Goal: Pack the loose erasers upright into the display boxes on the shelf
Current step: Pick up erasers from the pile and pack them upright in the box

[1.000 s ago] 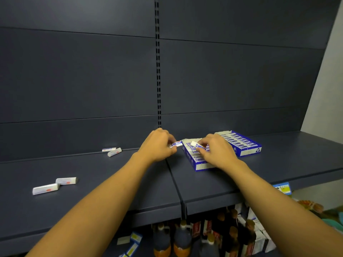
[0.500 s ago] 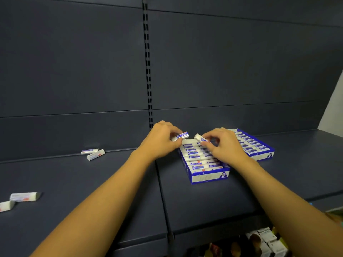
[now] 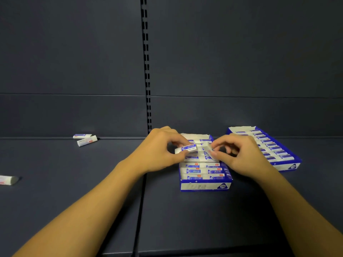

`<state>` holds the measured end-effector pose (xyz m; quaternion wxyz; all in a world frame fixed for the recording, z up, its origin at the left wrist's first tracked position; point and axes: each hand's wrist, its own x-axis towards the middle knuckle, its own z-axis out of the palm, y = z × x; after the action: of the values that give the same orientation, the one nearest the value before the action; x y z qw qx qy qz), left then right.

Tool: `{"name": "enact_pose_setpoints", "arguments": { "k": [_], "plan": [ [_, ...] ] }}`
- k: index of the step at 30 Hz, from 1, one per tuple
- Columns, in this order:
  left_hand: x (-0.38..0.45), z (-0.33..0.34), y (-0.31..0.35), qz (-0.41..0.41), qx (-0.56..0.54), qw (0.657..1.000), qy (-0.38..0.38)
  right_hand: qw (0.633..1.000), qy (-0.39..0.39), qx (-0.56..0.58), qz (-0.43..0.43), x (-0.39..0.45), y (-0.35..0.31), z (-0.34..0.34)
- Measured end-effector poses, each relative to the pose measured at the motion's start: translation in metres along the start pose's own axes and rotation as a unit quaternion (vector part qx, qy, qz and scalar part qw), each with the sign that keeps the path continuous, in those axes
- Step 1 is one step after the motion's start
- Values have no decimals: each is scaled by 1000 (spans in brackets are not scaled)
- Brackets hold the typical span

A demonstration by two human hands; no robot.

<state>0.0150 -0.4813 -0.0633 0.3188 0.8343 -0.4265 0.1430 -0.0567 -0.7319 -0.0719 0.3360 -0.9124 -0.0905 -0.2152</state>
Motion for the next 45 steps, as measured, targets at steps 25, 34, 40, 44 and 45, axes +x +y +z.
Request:
{"name": "enact_pose_setpoints", "arguments": {
  "k": [25, 34, 40, 44, 45],
  "plan": [
    [0, 17, 16, -10, 100, 990, -98, 977, -126, -167, -37, 1, 5, -5],
    [-1, 17, 21, -1, 158, 983, -98, 970, -138, -196, -37, 0, 1, -4],
    [-1, 18, 25, 17, 163, 981, -104, 965, -151, -212, -31, 0, -4, -5],
    [-3, 18, 24, 9, 155, 983, -98, 962, -161, -218, -27, 0, -6, -5],
    [-3, 18, 24, 6, 155, 983, -96, 961, -163, -220, -28, 0, -6, -5]
  ]
}}
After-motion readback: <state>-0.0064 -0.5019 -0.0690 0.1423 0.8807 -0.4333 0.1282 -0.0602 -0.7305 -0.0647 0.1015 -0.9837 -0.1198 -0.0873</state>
